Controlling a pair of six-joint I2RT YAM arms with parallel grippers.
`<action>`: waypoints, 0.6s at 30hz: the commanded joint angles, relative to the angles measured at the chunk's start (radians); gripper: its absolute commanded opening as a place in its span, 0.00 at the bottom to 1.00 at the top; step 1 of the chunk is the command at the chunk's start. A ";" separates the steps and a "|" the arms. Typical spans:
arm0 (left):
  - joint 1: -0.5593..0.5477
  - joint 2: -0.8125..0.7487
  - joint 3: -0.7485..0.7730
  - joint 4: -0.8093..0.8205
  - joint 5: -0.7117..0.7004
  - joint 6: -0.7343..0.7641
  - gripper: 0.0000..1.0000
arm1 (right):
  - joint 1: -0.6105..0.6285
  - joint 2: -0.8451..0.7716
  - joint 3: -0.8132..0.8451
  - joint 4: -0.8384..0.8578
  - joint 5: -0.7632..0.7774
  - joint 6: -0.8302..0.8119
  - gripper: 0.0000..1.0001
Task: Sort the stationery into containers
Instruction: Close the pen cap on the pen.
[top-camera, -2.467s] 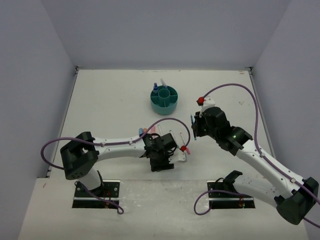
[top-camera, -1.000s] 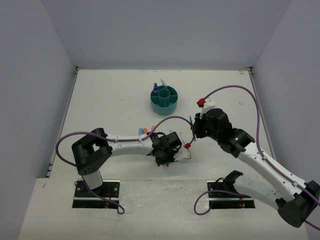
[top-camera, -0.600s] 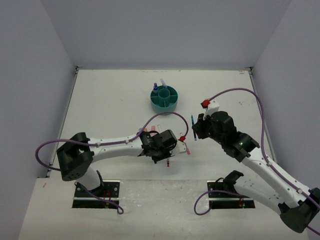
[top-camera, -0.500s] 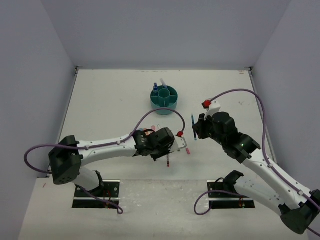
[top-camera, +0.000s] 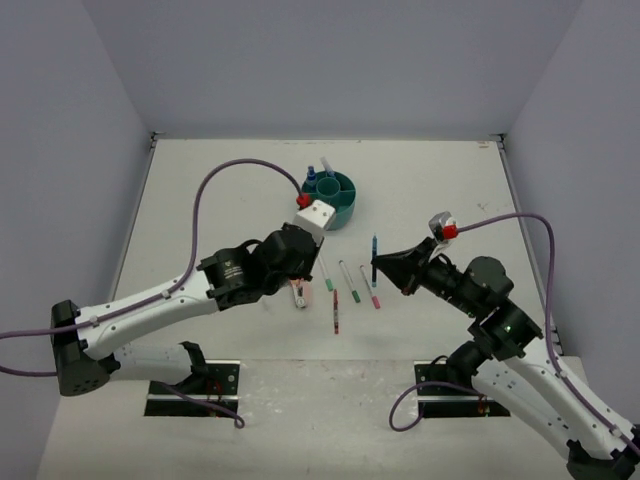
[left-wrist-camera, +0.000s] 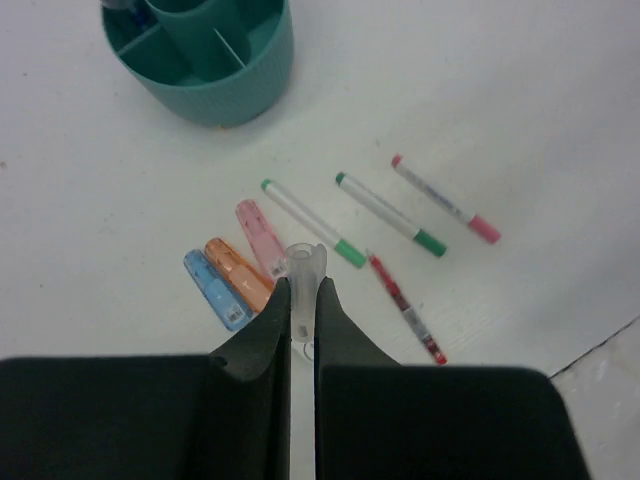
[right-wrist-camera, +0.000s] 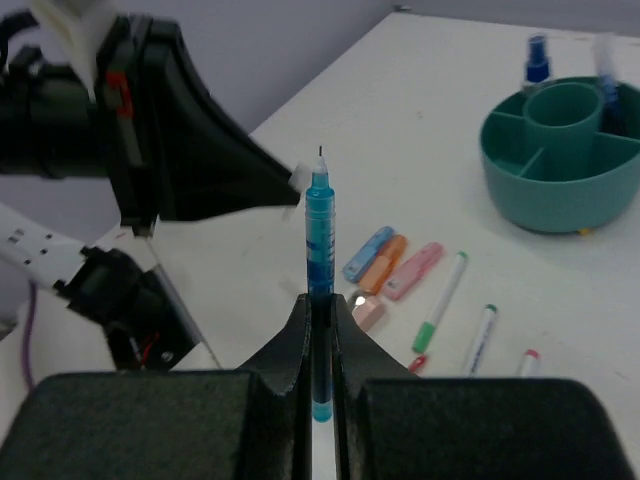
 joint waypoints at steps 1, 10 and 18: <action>0.010 -0.166 -0.011 0.209 -0.186 -0.346 0.00 | 0.054 0.051 -0.083 0.316 -0.243 0.145 0.00; 0.010 -0.428 -0.283 0.608 -0.194 -0.523 0.00 | 0.220 0.236 -0.019 0.417 -0.198 0.178 0.00; 0.010 -0.447 -0.317 0.707 -0.108 -0.505 0.00 | 0.271 0.366 0.048 0.445 -0.137 0.184 0.00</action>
